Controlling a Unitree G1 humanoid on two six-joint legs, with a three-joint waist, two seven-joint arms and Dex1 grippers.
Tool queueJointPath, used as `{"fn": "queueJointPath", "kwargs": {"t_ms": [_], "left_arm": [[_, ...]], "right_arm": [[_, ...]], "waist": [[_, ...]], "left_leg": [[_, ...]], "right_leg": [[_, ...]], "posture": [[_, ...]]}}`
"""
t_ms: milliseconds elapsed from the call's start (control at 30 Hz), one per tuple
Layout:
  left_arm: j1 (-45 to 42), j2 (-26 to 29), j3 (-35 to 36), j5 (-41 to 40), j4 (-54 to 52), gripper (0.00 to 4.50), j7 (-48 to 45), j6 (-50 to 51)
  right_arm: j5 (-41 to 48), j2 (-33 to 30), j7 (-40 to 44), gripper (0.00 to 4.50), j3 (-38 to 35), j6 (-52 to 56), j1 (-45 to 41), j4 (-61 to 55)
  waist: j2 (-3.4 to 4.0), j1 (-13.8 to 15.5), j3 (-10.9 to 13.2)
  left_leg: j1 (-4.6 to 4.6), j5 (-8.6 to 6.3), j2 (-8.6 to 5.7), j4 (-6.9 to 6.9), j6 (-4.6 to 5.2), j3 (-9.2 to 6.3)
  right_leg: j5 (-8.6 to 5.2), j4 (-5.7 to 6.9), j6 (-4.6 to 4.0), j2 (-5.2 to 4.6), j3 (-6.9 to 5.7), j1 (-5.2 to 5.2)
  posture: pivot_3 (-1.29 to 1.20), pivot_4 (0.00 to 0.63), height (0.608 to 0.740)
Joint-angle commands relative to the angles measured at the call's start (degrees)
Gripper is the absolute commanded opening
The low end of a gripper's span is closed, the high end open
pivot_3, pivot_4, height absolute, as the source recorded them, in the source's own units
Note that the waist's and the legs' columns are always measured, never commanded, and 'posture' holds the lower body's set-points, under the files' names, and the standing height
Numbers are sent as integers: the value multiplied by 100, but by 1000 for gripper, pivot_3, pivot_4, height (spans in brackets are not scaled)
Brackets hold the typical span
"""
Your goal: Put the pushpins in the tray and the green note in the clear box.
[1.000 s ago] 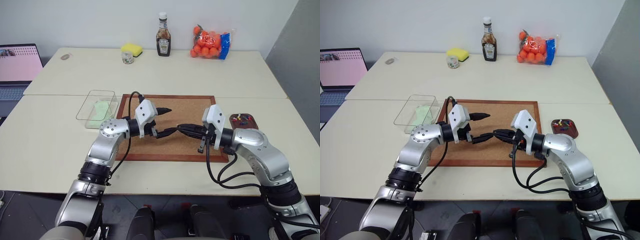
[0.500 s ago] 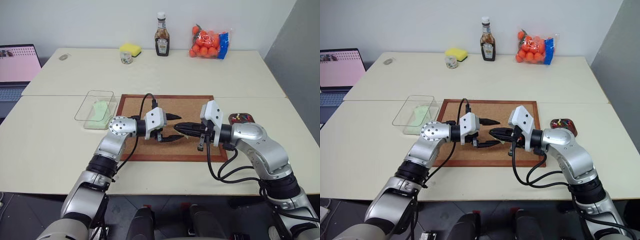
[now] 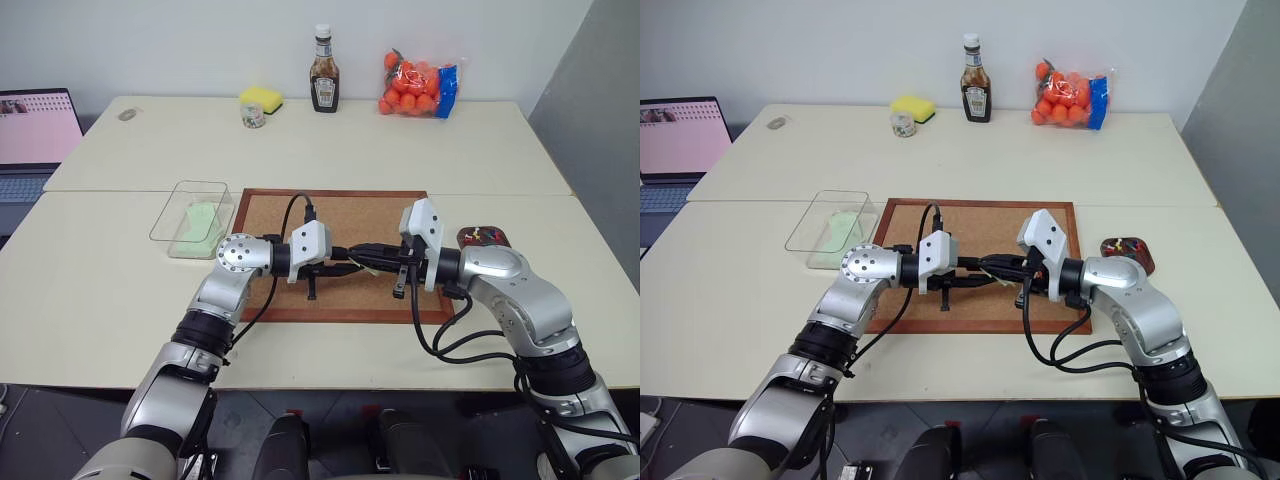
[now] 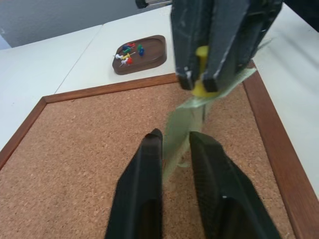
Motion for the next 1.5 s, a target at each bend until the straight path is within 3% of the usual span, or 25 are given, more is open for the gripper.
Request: {"fn": "queueJointPath", "kwargs": {"t_ms": [33,733,933,1200,1500], "left_arm": [[41,48,35,-146,-148,69,-194,82],[406,58,80,-112,-424,30,-97,287],[624,134,283,-195,-856,30,328,527],[1034,206,342,33,-1589,30,1050,650],[975,249,301,256,-1758,30,1445,650]], "right_arm": [[166,24,-70,0,-196,19,-130,-143],[633,294,-802,0,-721,473,-170,-204],[869,193,-1488,0,-1606,750,120,-510],[-335,-541,-2651,0,-2405,363,895,196],[-993,-715,-2981,0,-2265,-21,801,1516]], "waist": [[0,0,0],[0,1,0],[0,3,0],[0,28,0],[1,-30,0]], "left_leg": [[0,0,0,0,0,0],[0,0,1,1,0,-1],[-1,0,2,1,0,-1],[2,0,-1,1,0,3],[19,0,4,-1,1,34]], "right_leg": [[0,0,0,0,0,0],[0,3,-1,0,0,0],[1,2,-1,-1,1,0],[1,2,0,-5,5,2],[2,10,1,6,46,1]], "posture": [[0,150,740],[0,150,740],[0,150,740],[0,150,740],[0,150,740]]}}
